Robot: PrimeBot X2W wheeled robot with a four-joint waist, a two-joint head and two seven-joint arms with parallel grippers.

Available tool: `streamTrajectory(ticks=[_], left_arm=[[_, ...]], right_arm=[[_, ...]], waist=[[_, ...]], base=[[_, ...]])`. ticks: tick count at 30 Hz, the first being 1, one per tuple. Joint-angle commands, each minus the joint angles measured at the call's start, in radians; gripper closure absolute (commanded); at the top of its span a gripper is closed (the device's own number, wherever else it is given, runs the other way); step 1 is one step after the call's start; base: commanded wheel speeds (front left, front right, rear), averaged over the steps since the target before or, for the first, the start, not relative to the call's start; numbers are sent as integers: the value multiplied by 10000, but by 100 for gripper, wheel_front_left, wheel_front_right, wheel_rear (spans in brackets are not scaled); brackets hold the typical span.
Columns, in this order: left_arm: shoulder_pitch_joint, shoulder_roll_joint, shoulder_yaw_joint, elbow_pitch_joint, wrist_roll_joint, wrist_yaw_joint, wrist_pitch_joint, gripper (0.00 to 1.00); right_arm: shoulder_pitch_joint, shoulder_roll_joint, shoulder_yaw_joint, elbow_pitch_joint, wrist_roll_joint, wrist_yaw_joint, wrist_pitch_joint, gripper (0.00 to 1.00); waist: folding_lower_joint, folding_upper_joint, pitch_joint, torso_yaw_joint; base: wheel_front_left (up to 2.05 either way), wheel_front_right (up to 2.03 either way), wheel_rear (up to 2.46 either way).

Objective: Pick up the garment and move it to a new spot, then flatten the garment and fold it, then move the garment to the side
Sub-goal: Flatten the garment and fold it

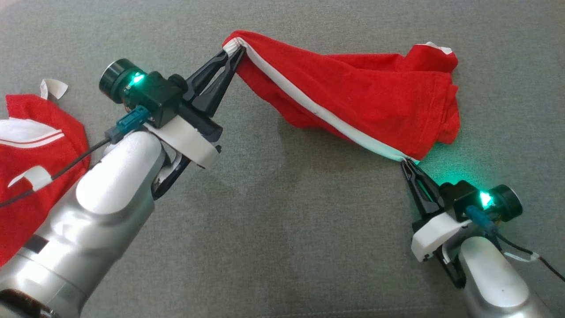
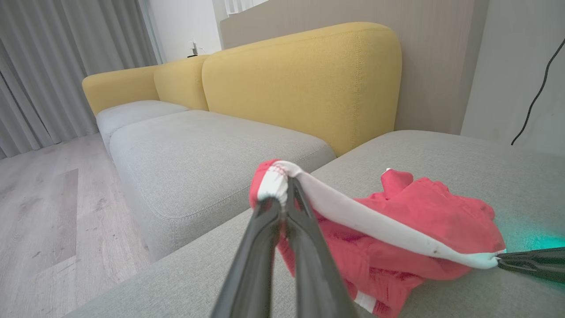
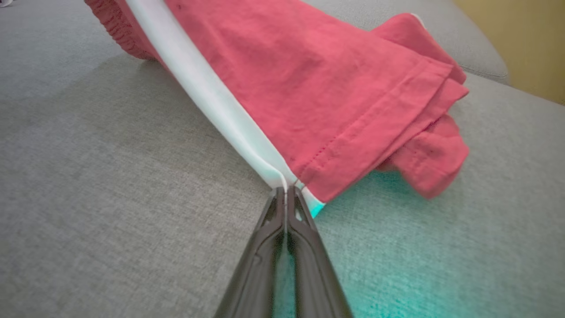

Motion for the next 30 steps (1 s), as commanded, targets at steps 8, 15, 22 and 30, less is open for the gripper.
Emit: streamTrajectory(ticks=[8, 15, 22, 30], left_arm=[[-521, 368, 769, -580, 231, 17, -49, 100], [-1547, 609, 885, -1206, 495, 16, -18, 100], [-4376, 203, 459, -385, 342, 16, 277, 100], [-6664, -931, 1501, 753, 1392, 280, -42, 100]], right_arm=[[16, -230, -934, -1668, -601, 65, 37, 100], [-1545, -1408, -2029, -3825, -942, 65, 125, 100], [-5934, -2909, -1065, -3049, -74, 65, 1095, 100], [-9946, -3367, -286, -504, -22, 65, 452, 100]], waist=[[0, 0, -358, -133], [0, 0, -419, -360], [0, 0, 593, -263], [0, 0, 1122, -130]], base=[[0, 0, 0], [0, 0, 0], [0, 0, 0], [0, 0, 0]])
